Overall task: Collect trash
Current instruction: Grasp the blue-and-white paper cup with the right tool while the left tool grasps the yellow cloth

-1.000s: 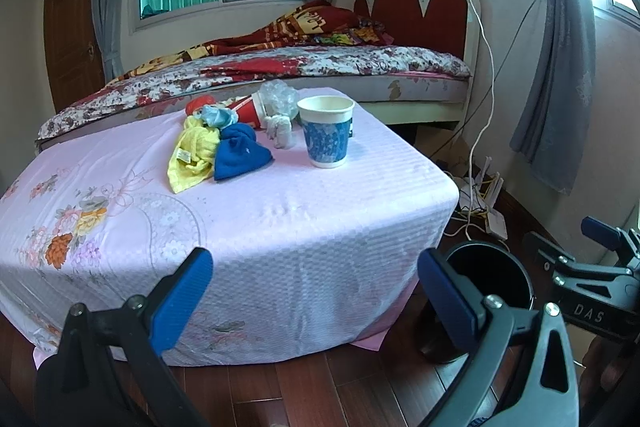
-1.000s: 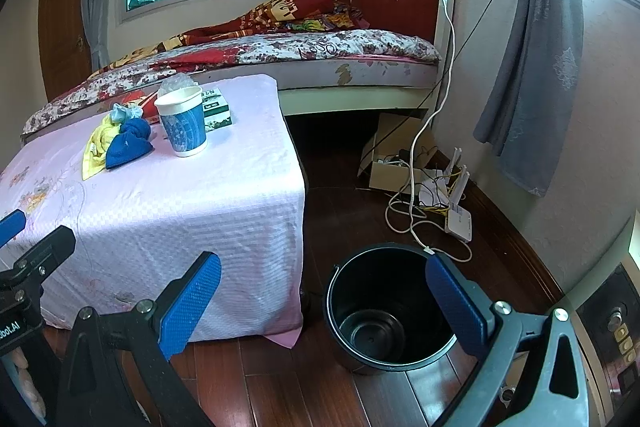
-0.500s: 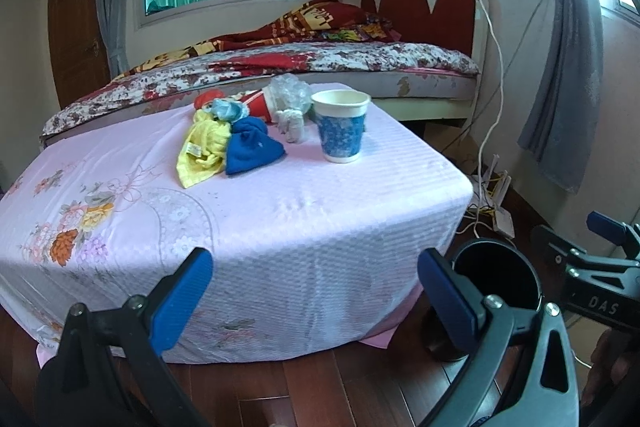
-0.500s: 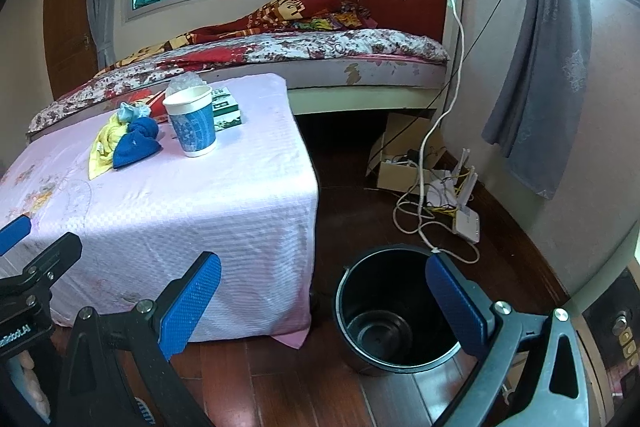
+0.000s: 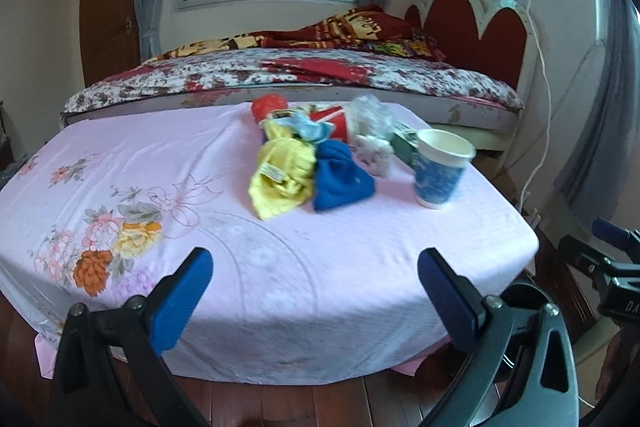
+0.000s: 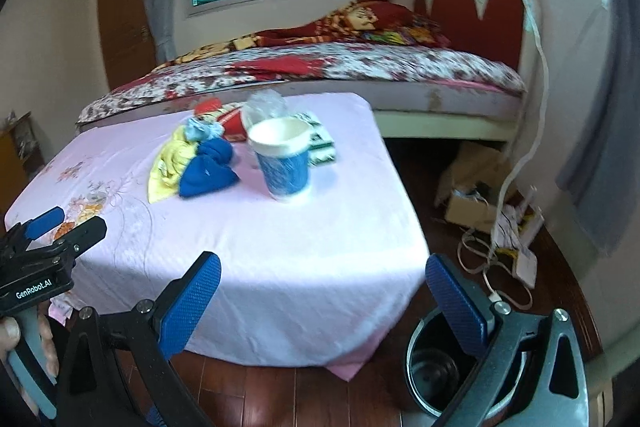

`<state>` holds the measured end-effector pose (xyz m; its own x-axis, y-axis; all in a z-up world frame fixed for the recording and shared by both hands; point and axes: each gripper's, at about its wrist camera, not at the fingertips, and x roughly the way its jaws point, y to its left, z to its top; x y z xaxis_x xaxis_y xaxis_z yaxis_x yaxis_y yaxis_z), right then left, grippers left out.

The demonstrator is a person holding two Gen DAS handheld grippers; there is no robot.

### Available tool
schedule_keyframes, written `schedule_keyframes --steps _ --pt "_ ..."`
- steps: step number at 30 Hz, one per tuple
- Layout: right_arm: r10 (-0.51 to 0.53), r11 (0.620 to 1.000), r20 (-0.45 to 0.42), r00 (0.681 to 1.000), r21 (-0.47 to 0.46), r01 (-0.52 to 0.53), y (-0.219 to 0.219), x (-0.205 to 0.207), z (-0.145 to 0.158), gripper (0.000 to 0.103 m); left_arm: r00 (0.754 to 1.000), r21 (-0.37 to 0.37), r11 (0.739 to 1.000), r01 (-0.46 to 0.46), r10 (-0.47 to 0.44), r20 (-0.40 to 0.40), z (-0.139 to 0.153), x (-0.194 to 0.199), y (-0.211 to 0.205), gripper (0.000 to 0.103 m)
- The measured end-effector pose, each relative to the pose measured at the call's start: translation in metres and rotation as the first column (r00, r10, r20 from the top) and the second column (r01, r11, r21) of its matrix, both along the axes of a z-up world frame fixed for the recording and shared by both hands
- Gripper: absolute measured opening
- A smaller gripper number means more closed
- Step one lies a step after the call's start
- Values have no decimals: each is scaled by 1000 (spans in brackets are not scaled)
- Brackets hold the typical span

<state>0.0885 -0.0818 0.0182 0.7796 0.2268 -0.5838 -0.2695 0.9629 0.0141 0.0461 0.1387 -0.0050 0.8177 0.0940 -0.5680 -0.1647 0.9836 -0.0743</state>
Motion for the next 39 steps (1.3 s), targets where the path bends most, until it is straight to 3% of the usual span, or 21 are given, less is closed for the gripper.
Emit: schedule_keyframes --steps 11,20,26,31,35,38,39 --pt "45 999 -44 998 -9 -45 46 83 -26 102 999 -45 998 -37 37 -15 -13 51 39 97" --pt "37 999 -54 998 -1 -37 65 143 -43 96 998 -68 996 -52 49 -34 -23 100 58 95" --pt "37 999 -72 997 -1 -37 73 173 -52 79 998 -80 995 -55 51 -43 -27 137 67 95" --pt "43 999 -85 995 -3 -43 77 188 -58 65 995 -103 994 -37 26 -99 -41 169 75 85" --pt "41 999 -96 995 -14 -43 79 196 -61 64 992 -137 991 -4 -14 -128 -48 183 76 83" --pt "51 999 -104 993 -6 -52 79 199 -62 59 988 -176 983 52 -76 -133 -49 184 75 40" --pt "59 998 -102 993 -4 -60 79 197 -60 58 989 -169 984 54 -77 -129 -47 181 74 36"
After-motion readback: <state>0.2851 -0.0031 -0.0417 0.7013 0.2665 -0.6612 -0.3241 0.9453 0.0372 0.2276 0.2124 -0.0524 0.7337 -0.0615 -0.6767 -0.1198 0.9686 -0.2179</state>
